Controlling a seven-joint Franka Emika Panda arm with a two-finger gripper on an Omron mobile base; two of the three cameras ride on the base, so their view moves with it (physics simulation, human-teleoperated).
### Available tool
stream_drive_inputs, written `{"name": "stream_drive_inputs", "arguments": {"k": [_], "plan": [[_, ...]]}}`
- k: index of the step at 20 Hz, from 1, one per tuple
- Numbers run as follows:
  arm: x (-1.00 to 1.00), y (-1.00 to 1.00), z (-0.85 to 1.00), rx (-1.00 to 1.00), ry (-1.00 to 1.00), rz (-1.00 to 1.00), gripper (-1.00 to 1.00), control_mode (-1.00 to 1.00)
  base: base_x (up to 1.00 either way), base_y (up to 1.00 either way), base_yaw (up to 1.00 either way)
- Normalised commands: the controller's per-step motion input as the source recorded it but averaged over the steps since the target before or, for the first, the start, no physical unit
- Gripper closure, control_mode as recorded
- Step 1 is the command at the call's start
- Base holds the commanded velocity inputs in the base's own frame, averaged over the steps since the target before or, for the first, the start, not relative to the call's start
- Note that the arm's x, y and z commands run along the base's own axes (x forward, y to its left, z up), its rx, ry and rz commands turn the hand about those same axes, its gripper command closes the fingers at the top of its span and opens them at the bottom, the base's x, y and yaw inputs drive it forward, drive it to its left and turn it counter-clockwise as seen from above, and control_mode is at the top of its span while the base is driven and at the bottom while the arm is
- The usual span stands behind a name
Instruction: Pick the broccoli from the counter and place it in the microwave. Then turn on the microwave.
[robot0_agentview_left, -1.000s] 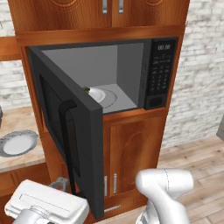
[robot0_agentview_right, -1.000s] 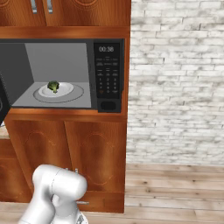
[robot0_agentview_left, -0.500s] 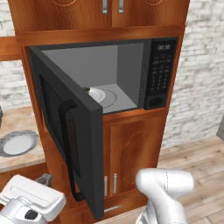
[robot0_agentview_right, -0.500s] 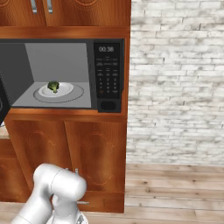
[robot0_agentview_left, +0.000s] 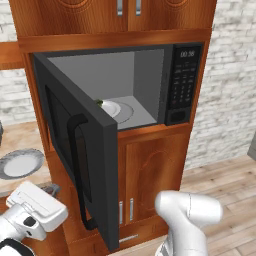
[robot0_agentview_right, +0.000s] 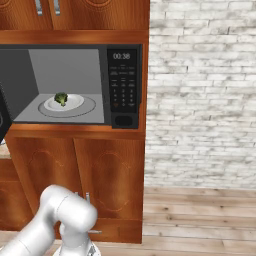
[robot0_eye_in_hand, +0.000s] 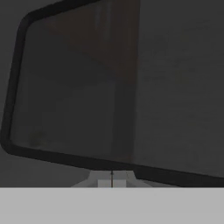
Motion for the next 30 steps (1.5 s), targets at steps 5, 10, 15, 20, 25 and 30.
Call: {"name": "stream_drive_inputs", "arguments": {"k": [5, 10, 15, 20, 25, 30], "plan": [[0.11, -0.16, 0.00, -0.01, 0.00, -0.11, 1.00, -1.00, 0.00, 0.00, 0.00], [0.06, -0.34, 0.00, -0.02, 0.00, -0.05, 1.00, -1.00, 0.00, 0.00, 0.00], [0.18, -0.44, 0.00, -0.03, 0.00, -0.01, 1.00, -1.00, 0.00, 0.00, 0.00], [0.24, -0.47, 0.00, -0.03, 0.00, 0.00, 1.00, -1.00, 0.00, 0.00, 0.00], [0.17, -0.53, 0.00, -0.02, 0.00, 0.00, 1.00, -1.00, 0.00, 0.00, 0.00], [0.16, -0.56, 0.00, -0.01, 0.00, 0.00, 1.00, -1.00, 0.00, 0.00, 0.00]]}}
